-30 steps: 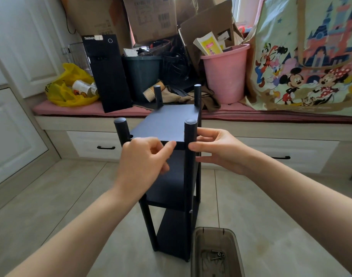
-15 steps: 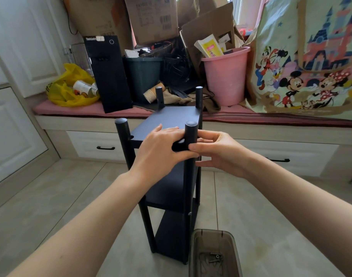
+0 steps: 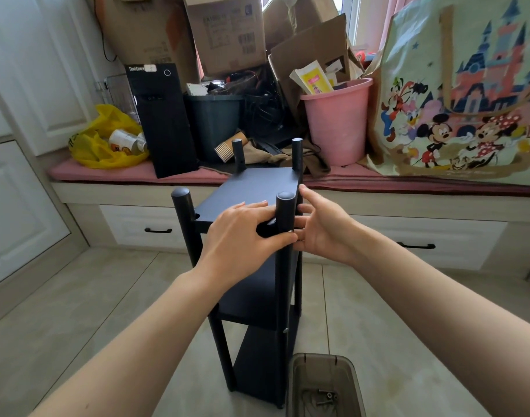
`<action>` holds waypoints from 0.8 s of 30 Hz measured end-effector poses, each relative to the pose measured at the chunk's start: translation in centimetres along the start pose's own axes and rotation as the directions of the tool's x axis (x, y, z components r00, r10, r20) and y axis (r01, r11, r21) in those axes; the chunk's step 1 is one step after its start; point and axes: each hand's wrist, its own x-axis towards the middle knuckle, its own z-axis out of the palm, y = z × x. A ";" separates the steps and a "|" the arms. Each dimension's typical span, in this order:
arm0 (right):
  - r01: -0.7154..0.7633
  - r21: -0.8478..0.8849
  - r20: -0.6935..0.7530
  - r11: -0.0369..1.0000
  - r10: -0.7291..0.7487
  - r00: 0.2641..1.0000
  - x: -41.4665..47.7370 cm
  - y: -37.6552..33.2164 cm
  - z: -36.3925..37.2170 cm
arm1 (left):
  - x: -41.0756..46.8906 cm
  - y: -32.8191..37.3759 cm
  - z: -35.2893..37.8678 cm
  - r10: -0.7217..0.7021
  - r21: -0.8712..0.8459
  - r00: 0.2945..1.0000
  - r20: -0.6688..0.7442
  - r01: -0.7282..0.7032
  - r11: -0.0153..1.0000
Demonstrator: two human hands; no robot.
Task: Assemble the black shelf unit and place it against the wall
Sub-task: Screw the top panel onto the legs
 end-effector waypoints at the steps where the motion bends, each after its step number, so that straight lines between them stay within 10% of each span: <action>1: -0.012 0.014 -0.013 1.000 0.013 1.000 0.3 0.0 0.4 | 0.0 0.0 0.0 0.003 0.003 1.000 0.000 -0.003 1.000; 24: 0.047 0.311 0.107 0.949 -0.084 0.991 1.3 -0.2 1.7 | 0.2 0.2 -0.5 0.028 0.024 0.999 0.036 -0.029 0.999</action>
